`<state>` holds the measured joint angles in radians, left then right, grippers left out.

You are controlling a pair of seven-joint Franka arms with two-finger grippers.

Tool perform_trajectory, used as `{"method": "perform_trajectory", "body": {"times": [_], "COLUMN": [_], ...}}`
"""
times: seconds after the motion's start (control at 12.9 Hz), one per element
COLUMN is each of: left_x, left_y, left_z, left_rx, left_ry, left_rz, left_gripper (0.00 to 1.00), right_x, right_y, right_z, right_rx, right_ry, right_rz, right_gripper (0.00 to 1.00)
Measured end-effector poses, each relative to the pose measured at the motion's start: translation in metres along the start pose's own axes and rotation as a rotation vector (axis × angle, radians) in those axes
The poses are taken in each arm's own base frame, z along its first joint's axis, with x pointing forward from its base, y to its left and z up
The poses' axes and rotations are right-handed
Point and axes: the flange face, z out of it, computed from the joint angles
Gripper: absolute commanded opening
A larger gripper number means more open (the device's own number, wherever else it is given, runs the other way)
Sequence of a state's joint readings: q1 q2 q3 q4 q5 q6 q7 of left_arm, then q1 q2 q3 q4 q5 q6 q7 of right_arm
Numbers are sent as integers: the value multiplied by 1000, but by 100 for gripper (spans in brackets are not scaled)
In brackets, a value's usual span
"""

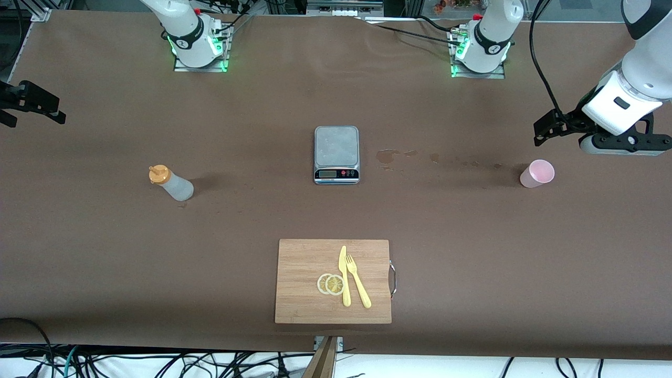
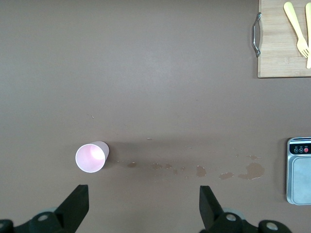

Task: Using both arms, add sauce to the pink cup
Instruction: 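Move the left gripper toward the pink cup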

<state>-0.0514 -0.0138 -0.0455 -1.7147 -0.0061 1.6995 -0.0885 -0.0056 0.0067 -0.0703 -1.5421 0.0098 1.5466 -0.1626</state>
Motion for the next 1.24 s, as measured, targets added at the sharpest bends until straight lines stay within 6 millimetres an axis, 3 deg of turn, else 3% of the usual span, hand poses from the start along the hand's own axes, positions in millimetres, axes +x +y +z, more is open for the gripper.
{"method": "perform_trajectory", "body": {"times": [0.85, 1.24], "left_x": [-4, -4], "left_y": [1, 10], "left_z": [3, 7], "left_rx": [3, -33], "left_ry": [-33, -56], "left_rz": [20, 26], "left_gripper": [100, 100], "right_x": [0, 0], "right_y": [1, 1], "right_z": [0, 0], "right_rx": [0, 0], "right_ry": [0, 0], "right_rz": [2, 3], "right_gripper": [100, 100]}}
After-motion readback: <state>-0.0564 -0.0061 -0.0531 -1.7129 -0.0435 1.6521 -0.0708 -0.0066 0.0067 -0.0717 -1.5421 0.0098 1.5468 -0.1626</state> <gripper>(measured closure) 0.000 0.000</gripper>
